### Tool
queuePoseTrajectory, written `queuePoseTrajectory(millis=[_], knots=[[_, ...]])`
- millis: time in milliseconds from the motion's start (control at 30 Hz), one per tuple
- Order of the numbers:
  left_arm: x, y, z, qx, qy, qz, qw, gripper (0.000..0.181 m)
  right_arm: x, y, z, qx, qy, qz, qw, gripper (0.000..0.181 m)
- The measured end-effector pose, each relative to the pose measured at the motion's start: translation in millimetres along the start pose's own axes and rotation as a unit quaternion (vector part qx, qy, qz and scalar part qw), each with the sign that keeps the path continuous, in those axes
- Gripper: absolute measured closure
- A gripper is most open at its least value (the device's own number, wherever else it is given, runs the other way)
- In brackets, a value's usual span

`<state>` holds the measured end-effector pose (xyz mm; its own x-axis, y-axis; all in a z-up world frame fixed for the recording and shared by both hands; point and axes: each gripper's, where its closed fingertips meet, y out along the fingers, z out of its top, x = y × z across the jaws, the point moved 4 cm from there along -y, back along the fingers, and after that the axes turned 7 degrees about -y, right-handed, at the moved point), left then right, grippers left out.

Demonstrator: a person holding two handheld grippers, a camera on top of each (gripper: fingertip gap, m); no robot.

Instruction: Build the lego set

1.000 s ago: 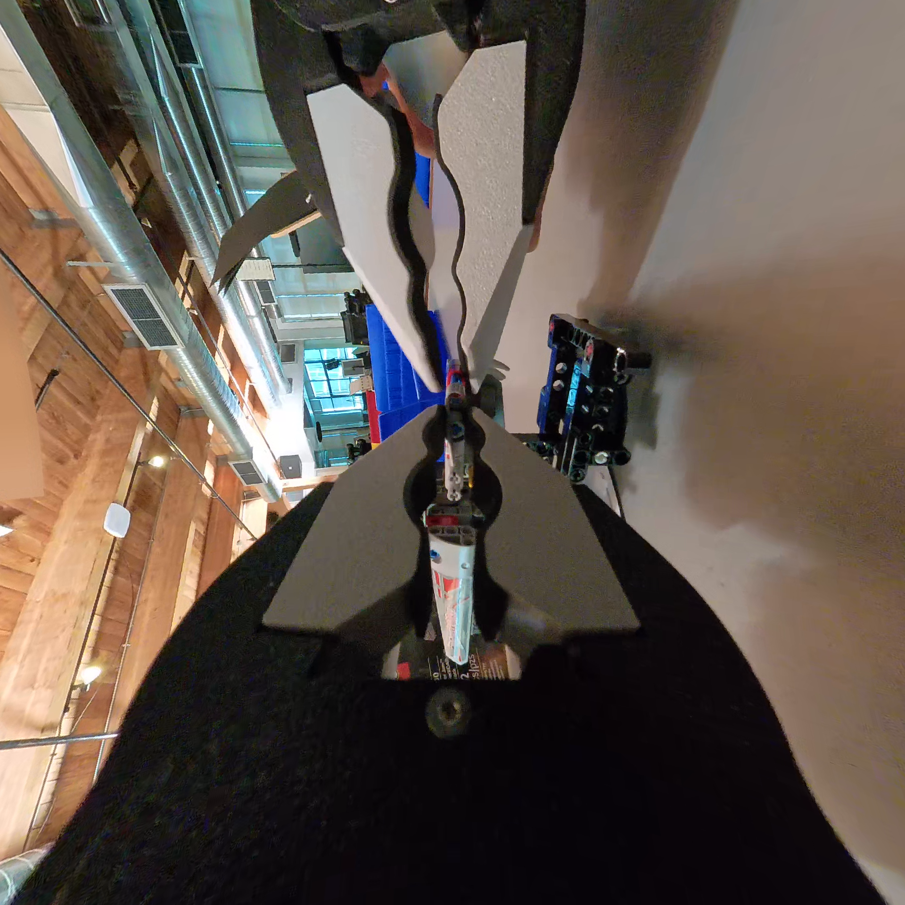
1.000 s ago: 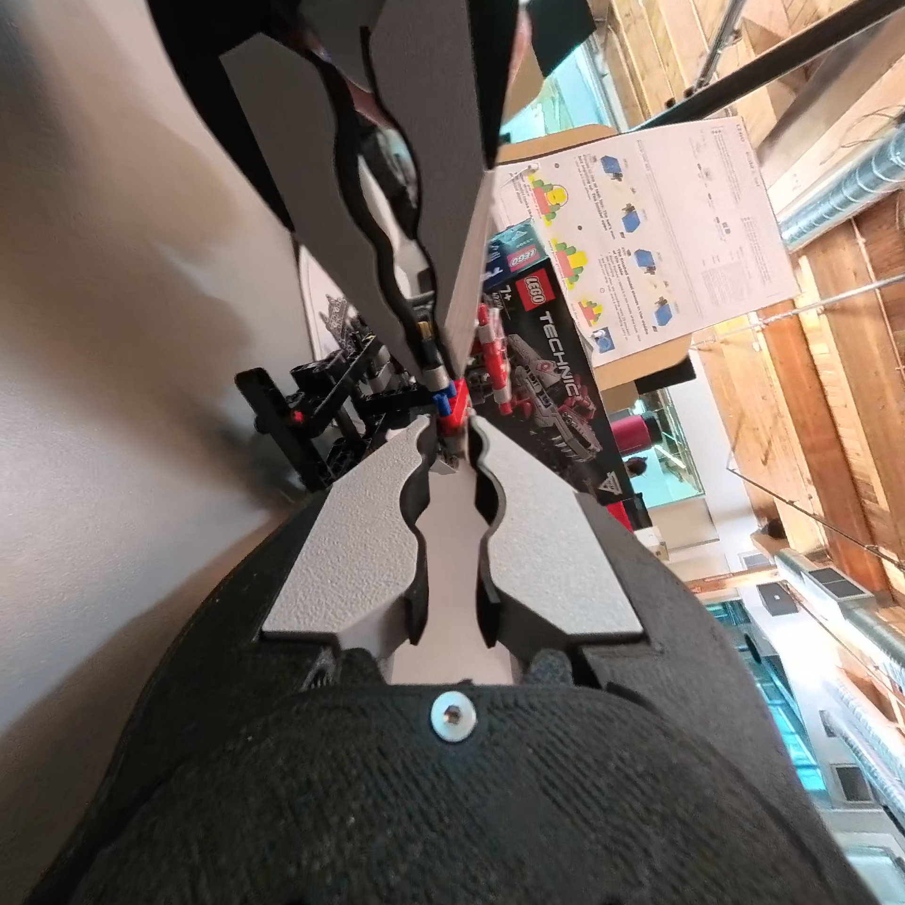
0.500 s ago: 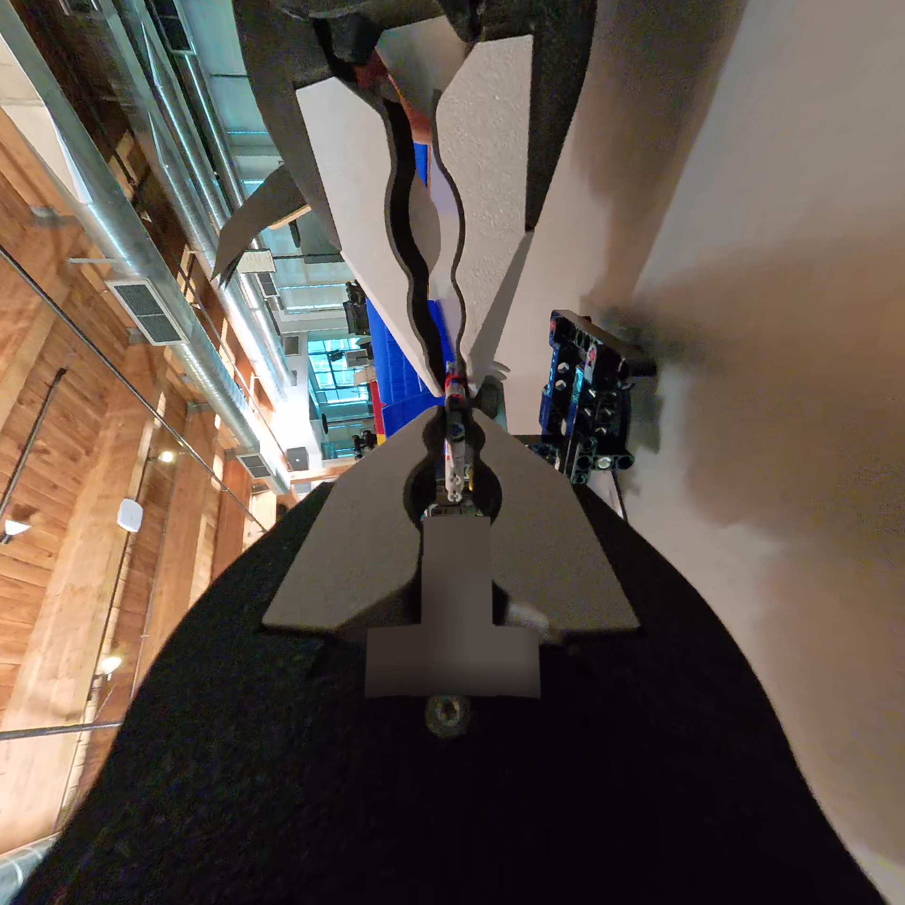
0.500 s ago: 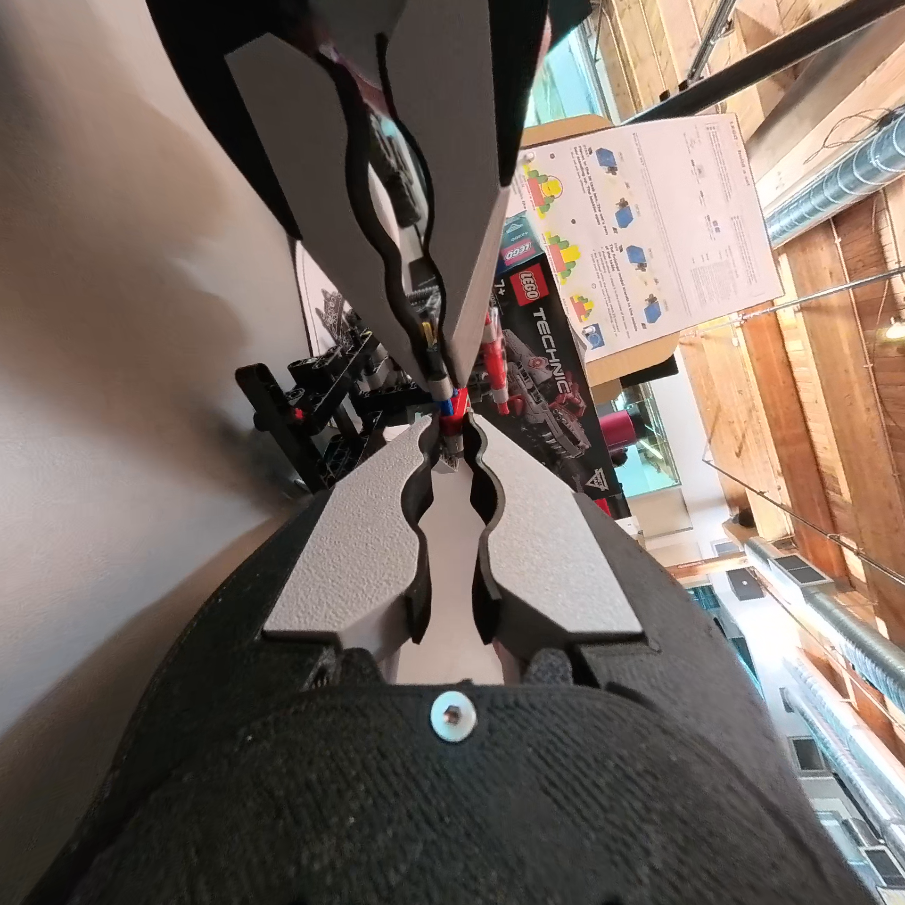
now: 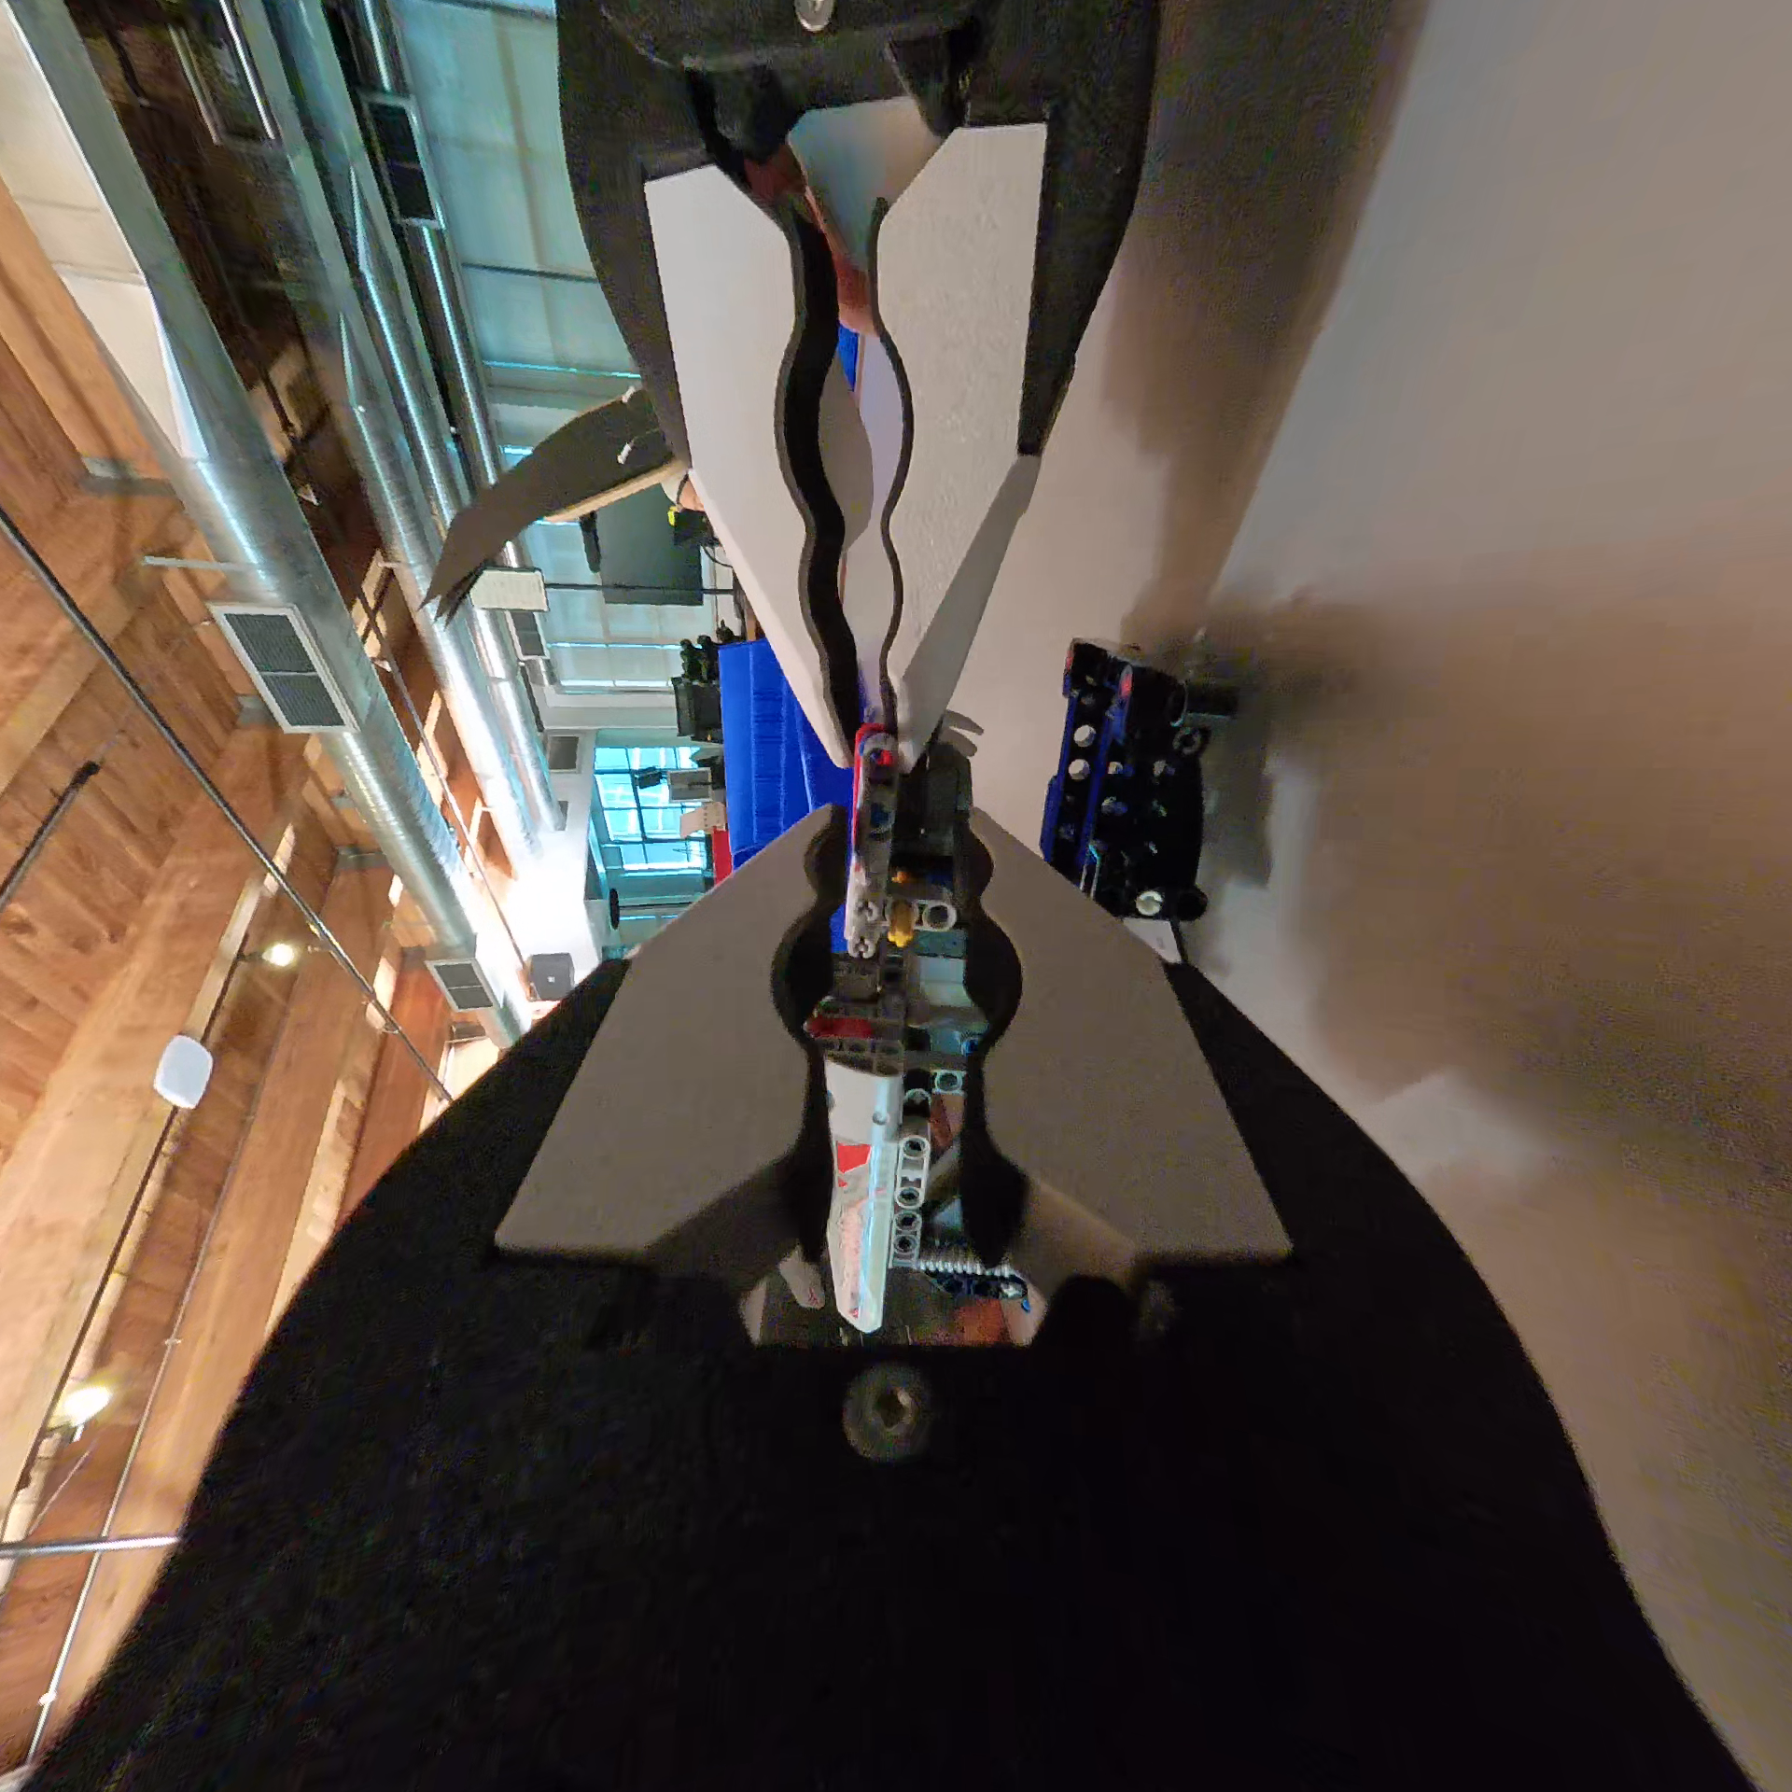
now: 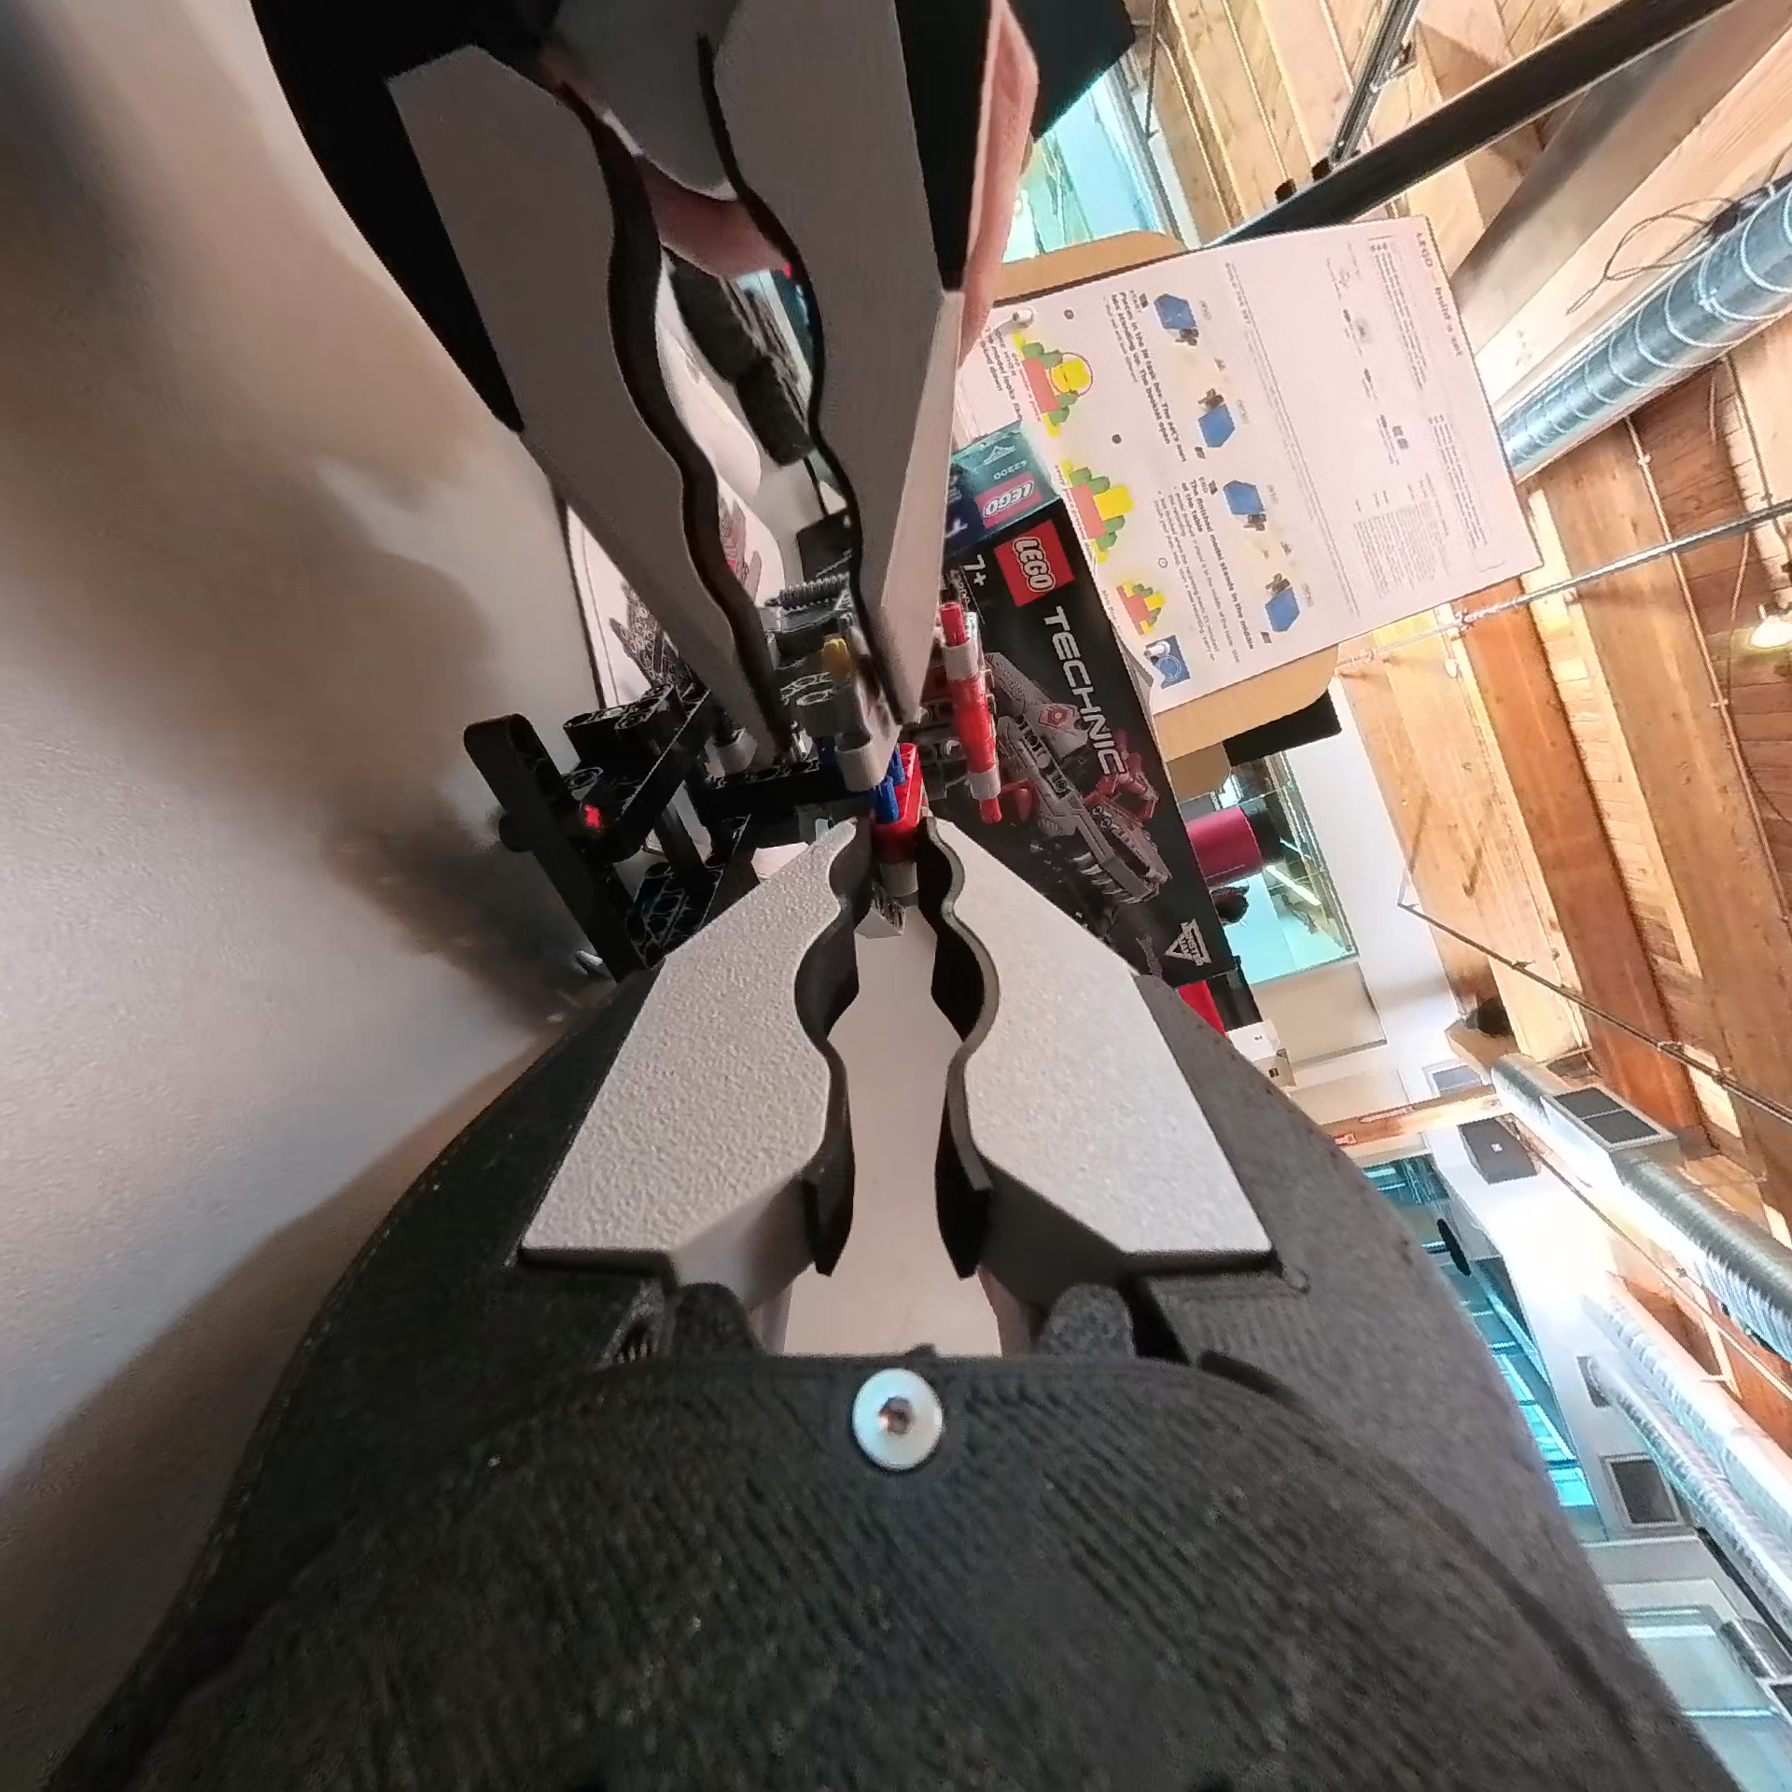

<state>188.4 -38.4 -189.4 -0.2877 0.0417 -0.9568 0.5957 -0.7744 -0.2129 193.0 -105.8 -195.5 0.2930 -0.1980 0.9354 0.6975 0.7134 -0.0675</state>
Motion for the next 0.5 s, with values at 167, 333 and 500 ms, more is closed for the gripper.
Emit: queuePoseTrajectory(millis=[167, 333, 500], knots=[[-3.4, -0.7, 1.4, -0.001, -0.005, 0.006, 1.0, 0.176, -1.8, -0.2, 2.2, 0.005, -0.014, -0.002, 1.0, 0.173], [-4.4, 0.4, 0.5, -0.012, 0.006, 0.016, 1.0, 0.177, -2.4, 0.8, 2.6, -0.012, -0.034, -0.004, 0.999, 0.174], [-3.4, 0.9, 1.6, -0.033, 0.048, 0.016, 0.998, 0.178, -3.5, 0.8, 3.4, -0.023, -0.062, -0.007, 0.998, 0.174]])
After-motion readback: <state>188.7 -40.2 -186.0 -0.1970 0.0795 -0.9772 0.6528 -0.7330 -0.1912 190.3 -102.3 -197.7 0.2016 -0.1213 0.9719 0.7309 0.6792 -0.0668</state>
